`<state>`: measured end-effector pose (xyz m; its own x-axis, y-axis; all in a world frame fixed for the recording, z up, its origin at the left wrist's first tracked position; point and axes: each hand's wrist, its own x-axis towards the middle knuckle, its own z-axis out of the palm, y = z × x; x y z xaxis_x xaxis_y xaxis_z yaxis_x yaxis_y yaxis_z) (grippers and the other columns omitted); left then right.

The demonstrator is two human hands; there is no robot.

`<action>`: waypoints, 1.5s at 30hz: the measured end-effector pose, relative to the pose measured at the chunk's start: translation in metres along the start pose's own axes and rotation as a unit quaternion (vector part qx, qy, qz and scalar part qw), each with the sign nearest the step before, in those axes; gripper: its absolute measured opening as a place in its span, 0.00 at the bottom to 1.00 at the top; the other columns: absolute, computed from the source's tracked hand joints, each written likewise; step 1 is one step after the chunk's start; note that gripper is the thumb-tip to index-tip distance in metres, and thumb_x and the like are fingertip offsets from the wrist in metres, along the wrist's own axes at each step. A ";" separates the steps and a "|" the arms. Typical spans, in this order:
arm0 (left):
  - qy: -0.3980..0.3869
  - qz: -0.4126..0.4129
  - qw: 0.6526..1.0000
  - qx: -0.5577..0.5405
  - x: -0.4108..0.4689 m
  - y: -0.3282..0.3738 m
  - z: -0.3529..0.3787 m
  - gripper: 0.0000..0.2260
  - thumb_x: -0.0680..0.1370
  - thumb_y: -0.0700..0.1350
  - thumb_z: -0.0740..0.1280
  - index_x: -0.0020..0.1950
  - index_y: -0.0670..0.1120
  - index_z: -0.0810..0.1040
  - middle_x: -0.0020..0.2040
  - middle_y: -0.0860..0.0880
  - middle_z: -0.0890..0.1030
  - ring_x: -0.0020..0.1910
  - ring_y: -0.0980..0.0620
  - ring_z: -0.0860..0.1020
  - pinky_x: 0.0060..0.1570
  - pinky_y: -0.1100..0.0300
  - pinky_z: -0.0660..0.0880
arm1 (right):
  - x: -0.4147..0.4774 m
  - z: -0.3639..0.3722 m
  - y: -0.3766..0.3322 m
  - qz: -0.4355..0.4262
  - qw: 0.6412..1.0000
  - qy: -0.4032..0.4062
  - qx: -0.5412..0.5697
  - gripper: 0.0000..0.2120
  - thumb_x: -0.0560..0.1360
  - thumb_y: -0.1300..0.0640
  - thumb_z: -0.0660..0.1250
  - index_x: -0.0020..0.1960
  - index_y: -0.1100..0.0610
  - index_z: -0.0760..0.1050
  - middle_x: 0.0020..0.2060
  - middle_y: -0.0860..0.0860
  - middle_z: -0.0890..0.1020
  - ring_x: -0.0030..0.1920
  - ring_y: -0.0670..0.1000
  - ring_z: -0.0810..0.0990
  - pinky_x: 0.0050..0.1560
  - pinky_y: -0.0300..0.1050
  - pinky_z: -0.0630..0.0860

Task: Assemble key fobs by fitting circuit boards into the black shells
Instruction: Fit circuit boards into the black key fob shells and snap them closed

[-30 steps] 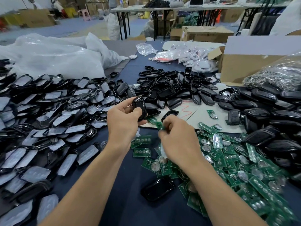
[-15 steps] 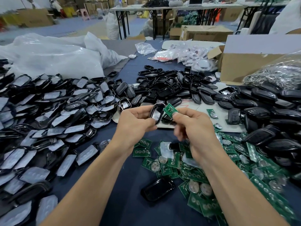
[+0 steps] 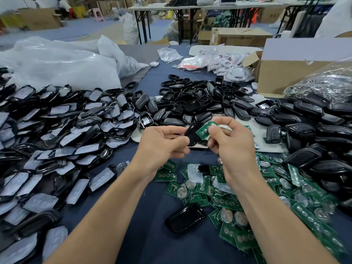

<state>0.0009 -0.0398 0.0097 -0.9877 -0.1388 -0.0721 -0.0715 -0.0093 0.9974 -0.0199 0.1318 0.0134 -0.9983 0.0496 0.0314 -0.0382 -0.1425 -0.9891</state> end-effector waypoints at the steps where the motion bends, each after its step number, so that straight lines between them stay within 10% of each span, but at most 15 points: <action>1: 0.004 0.005 1.000 0.006 0.000 0.000 0.000 0.08 0.76 0.35 0.76 0.52 0.45 0.86 0.41 0.44 0.88 0.34 0.50 0.86 0.34 0.62 0.81 | 0.000 0.000 0.000 -0.010 1.000 0.001 -0.006 0.09 0.79 0.64 0.70 0.47 0.50 0.81 0.27 0.49 0.80 0.29 0.47 0.76 0.30 0.38 0.72; 11: -0.003 0.017 1.000 0.015 -0.001 0.003 0.001 0.13 0.77 0.31 0.72 0.50 0.49 0.87 0.38 0.45 0.87 0.34 0.52 0.85 0.36 0.64 0.80 | 0.001 -0.003 0.001 -0.054 0.996 0.055 -0.039 0.10 0.71 0.60 0.77 0.40 0.44 0.86 0.37 0.46 0.87 0.39 0.47 0.83 0.48 0.48 0.81; 19: -0.010 0.040 0.995 -0.091 0.000 0.006 0.000 0.08 0.79 0.38 0.72 0.54 0.46 0.88 0.42 0.45 0.86 0.34 0.52 0.83 0.37 0.63 0.80 | -0.003 0.004 -0.004 0.066 0.996 0.007 0.053 0.06 0.78 0.67 0.71 0.45 0.58 0.80 0.31 0.53 0.85 0.28 0.53 0.82 0.30 0.40 0.79; 26: -0.053 0.104 0.991 -0.071 -0.006 0.002 0.010 0.23 0.70 0.39 0.79 0.64 0.49 0.83 0.55 0.44 0.87 0.51 0.48 0.85 0.54 0.59 0.81 | -0.012 0.015 0.002 0.152 0.965 0.031 0.211 0.06 0.80 0.67 0.69 0.44 0.61 0.78 0.31 0.54 0.85 0.27 0.49 0.82 0.26 0.37 0.78; 35: -0.099 -0.045 0.991 -0.072 -0.006 0.007 0.002 0.20 0.88 0.40 0.57 0.78 0.55 0.71 0.63 0.47 0.85 0.62 0.48 0.83 0.61 0.53 0.81 | 0.000 -0.009 -0.006 -0.061 0.997 -0.023 -0.045 0.11 0.76 0.67 0.72 0.41 0.52 0.81 0.29 0.51 0.82 0.28 0.47 0.76 0.30 0.36 0.72; 39: -0.133 -0.034 0.988 -0.068 -0.008 0.006 0.002 0.20 0.88 0.39 0.57 0.77 0.54 0.71 0.59 0.44 0.85 0.53 0.46 0.85 0.58 0.50 0.82 | -0.003 -0.005 -0.006 -0.119 0.977 -0.099 -0.148 0.08 0.75 0.62 0.72 0.44 0.49 0.82 0.30 0.47 0.82 0.30 0.46 0.79 0.36 0.44 0.77; 45: -0.097 -0.016 0.995 -0.002 -0.008 0.005 0.004 0.16 0.86 0.41 0.62 0.48 0.49 0.89 0.38 0.51 0.86 0.38 0.54 0.85 0.39 0.59 0.84 | -0.012 0.000 -0.001 -0.147 0.953 -0.082 -0.254 0.08 0.75 0.59 0.75 0.41 0.47 0.81 0.34 0.44 0.84 0.35 0.45 0.82 0.40 0.45 0.78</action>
<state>0.0074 -0.0345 0.0154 -0.9932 0.0546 -0.1025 -0.1035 -0.0152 0.9945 -0.0077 0.1315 0.0141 -0.9431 -0.1478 0.2979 -0.3317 0.3519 -0.8753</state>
